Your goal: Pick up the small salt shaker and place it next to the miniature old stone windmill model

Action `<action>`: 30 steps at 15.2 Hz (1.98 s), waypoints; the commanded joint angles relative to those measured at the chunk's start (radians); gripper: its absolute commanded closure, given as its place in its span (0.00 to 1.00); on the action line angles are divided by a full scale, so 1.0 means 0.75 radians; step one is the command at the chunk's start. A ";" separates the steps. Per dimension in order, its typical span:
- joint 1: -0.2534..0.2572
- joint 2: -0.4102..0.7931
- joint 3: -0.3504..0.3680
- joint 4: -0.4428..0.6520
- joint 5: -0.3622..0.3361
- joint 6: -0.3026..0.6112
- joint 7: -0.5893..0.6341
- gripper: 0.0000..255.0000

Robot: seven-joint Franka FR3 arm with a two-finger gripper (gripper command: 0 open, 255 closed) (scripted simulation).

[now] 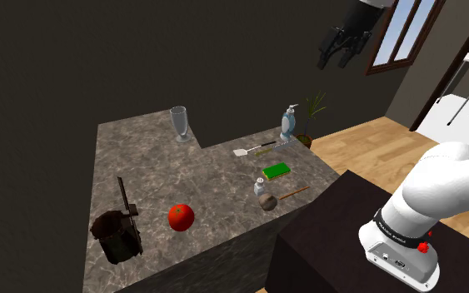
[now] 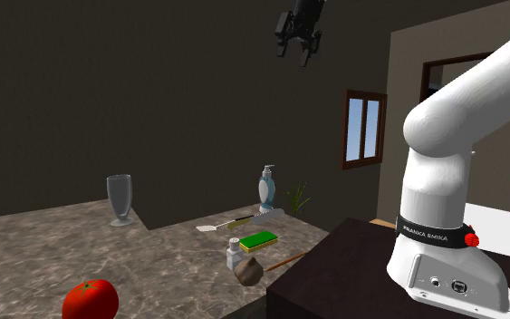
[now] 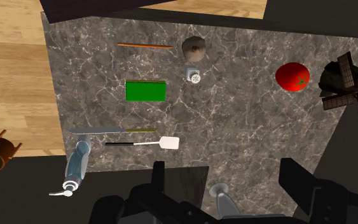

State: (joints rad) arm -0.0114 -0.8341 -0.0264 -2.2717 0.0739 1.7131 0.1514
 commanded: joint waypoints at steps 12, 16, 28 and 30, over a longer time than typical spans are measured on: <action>0.040 0.043 0.014 -0.463 0.053 0.503 -0.053 0.00; 0.065 0.130 0.017 -0.586 0.082 0.712 -0.079 0.00; 0.252 0.685 -0.045 -0.751 0.291 1.430 -0.260 0.00; 0.334 0.815 -0.091 -0.740 0.397 1.548 -0.347 0.00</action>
State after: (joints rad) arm 0.2060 -0.2747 -0.0796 -2.8250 0.3282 2.8190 -0.0769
